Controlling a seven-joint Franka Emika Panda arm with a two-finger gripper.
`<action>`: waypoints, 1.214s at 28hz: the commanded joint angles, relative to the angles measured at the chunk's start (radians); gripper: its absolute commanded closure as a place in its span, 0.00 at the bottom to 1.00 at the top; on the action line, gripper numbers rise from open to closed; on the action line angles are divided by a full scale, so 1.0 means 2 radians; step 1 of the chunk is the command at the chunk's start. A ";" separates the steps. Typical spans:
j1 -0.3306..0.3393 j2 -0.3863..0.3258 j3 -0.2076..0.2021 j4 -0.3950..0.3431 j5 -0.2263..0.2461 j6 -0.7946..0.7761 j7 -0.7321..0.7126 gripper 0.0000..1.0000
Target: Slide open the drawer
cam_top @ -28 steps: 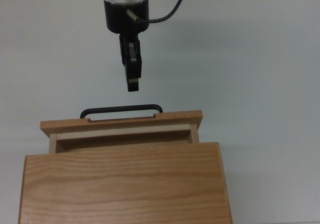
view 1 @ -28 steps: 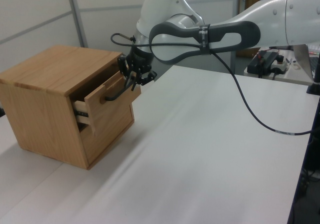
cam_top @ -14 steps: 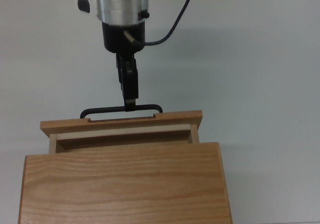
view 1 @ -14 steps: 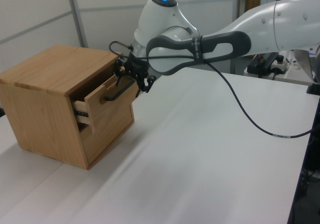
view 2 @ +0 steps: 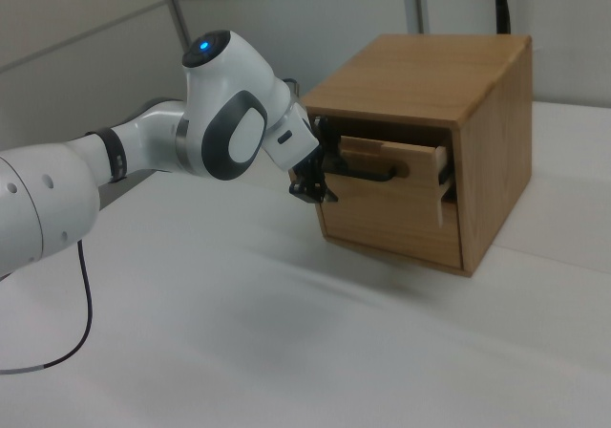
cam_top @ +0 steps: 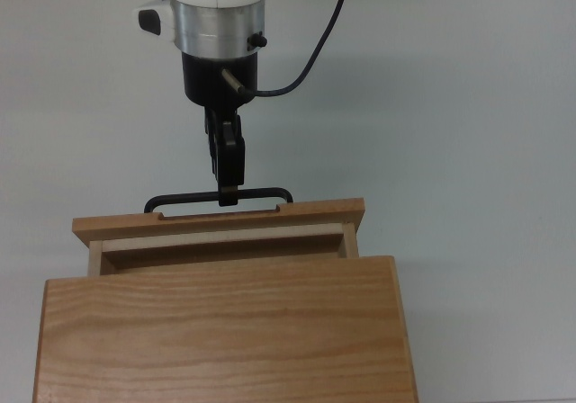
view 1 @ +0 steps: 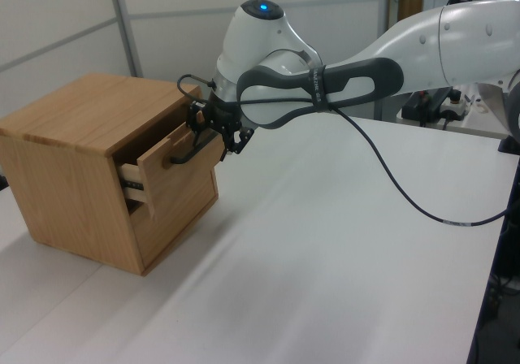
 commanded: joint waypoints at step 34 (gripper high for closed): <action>0.002 -0.050 0.000 -0.012 0.005 -0.155 0.016 1.00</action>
